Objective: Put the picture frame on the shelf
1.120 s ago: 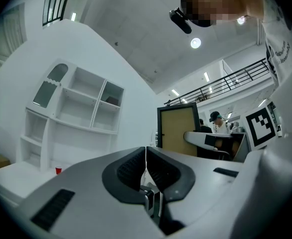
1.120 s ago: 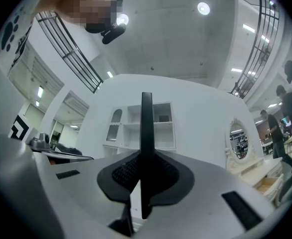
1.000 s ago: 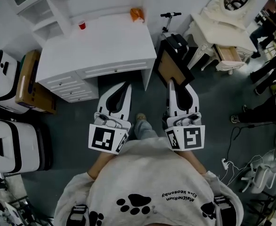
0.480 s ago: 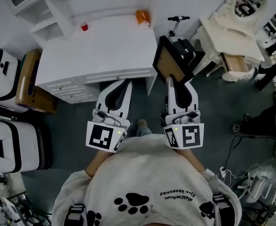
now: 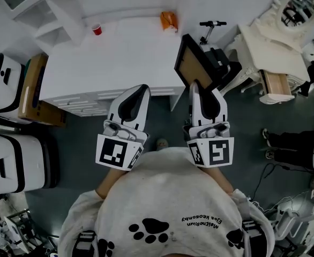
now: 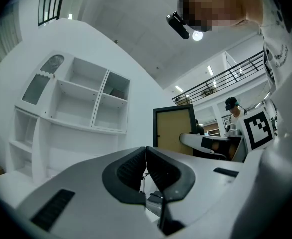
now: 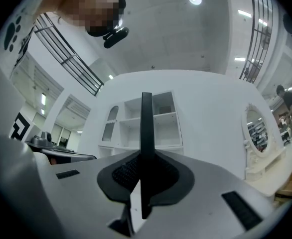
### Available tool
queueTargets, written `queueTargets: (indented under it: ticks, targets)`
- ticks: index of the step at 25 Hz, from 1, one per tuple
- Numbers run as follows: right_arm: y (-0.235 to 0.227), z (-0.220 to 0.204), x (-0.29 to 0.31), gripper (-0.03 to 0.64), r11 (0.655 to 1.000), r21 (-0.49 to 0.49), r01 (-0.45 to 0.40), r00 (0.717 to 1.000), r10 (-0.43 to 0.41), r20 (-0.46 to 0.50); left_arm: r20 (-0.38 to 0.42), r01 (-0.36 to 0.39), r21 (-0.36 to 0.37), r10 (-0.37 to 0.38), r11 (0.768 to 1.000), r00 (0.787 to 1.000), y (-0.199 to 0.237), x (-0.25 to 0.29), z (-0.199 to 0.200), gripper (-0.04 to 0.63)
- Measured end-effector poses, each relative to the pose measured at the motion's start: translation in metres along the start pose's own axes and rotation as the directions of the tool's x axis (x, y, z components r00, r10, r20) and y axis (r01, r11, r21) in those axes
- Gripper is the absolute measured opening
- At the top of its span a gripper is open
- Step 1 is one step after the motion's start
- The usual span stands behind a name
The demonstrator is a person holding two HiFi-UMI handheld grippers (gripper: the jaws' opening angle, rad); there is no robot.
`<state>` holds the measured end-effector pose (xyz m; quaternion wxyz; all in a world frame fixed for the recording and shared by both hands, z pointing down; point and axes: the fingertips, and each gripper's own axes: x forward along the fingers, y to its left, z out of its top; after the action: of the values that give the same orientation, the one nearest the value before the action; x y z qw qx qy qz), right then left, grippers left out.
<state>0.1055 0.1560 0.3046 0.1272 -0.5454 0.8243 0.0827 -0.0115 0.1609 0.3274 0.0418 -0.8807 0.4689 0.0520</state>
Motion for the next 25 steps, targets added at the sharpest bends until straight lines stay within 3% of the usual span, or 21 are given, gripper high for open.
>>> queueTargets:
  ticks: [10, 25]
  targets:
    - [-0.046, -0.015, 0.041, 0.063, 0.998, 0.015, -0.056, 0.998, 0.056, 0.014, 0.005, -0.044, 0.018, 0.043, 0.999, 0.999, 0.004, 0.058, -0.008, 0.023]
    - [-0.063, -0.021, 0.048, 0.063, 0.998, 0.010, -0.055, 0.998, 0.055, 0.002, -0.018, -0.038, 0.012, 0.038, 0.999, 0.999, 0.007, 0.079, -0.015, 0.023]
